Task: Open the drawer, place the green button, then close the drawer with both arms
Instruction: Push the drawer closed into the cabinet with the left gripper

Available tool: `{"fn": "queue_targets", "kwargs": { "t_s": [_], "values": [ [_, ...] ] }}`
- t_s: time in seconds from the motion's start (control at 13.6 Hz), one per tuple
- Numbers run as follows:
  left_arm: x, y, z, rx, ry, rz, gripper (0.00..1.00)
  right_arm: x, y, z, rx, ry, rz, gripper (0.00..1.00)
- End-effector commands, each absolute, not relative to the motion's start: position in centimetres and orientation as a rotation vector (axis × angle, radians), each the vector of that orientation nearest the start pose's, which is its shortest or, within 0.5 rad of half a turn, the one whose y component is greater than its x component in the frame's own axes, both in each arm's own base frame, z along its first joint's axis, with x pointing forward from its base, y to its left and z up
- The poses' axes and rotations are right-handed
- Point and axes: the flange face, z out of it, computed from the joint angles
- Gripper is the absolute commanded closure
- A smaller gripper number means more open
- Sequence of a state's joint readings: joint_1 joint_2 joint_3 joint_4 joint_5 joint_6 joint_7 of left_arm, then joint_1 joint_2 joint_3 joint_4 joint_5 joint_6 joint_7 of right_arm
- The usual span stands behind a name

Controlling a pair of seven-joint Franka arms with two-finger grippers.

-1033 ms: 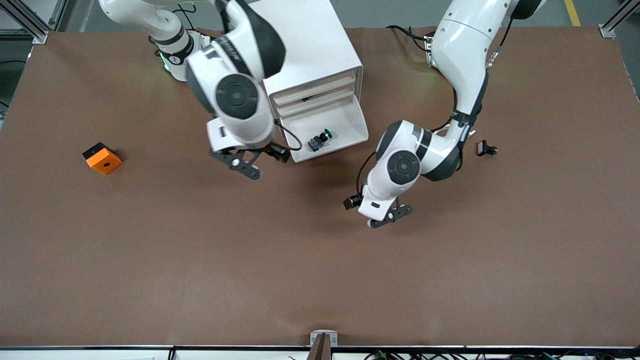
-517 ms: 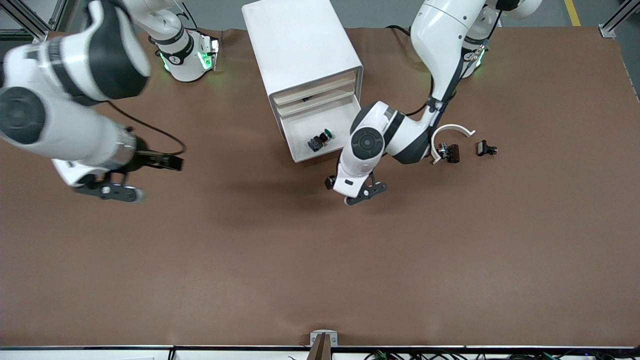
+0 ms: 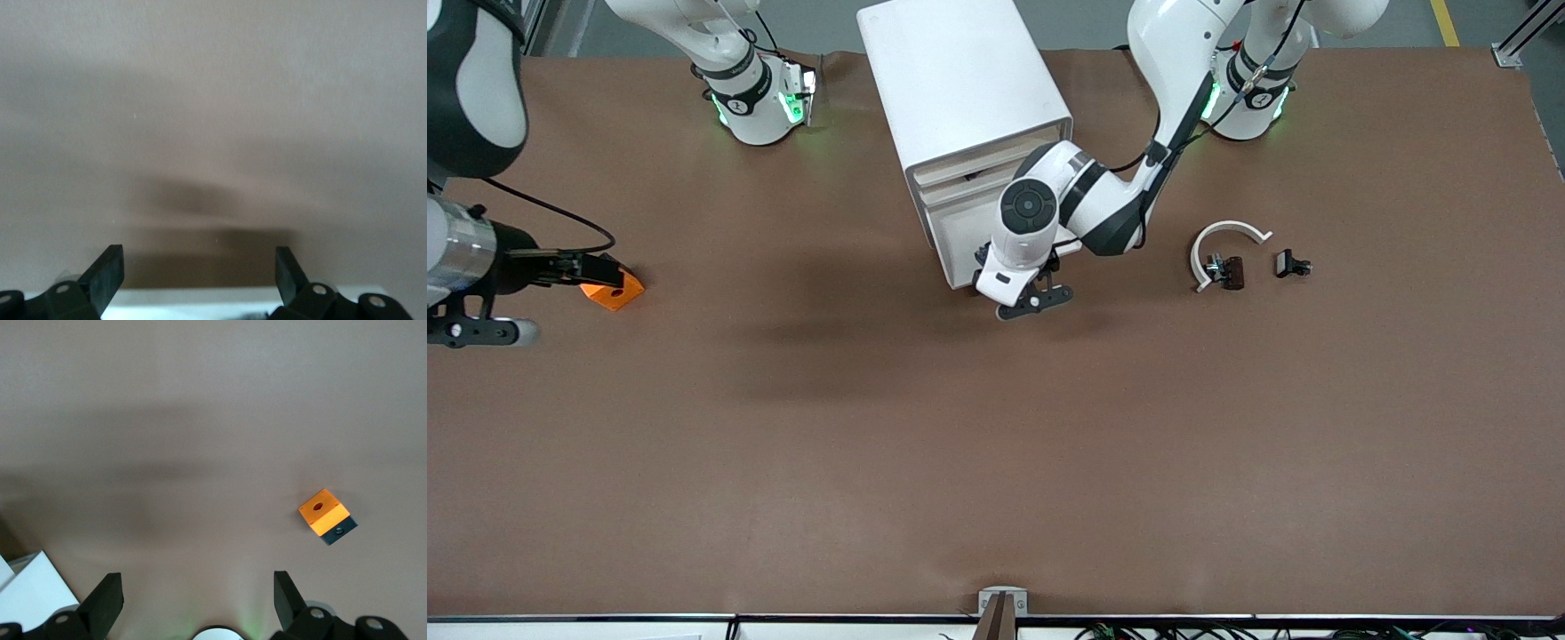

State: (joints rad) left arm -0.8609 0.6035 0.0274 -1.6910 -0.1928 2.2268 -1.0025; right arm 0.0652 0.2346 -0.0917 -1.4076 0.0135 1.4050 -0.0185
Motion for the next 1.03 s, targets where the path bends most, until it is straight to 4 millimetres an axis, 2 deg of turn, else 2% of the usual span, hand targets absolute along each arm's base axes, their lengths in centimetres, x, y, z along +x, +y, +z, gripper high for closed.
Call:
{"fn": "queue_targets", "kwargs": {
  "t_s": [0.0,0.15,0.37,0.66,0.96],
  "values": [
    [41.1,-50.6,23.6,-3.103,-0.406,0.256,0.0,59.6,-5.2,55.7,-3.114,-0.022,0.35,0.0],
    [39.5,-51.4,23.1,-3.089,-0.431,0.286,0.0,59.4,-7.5,55.7,-3.109,0.019,0.344,0.0],
    [37.9,-52.1,23.0,-3.075,-0.412,0.325,0.0,59.0,-9.2,56.4,-3.128,-0.008,0.337,0.0],
    [37.0,-52.4,23.3,-3.053,-0.593,0.554,0.0,58.9,-8.8,56.5,-3.131,-0.017,0.33,0.0],
    [36.6,-52.3,21.7,-3.009,-0.75,0.734,0.0,58.8,-8.9,56.5,-3.13,-0.01,0.337,0.0]
  ]
}}
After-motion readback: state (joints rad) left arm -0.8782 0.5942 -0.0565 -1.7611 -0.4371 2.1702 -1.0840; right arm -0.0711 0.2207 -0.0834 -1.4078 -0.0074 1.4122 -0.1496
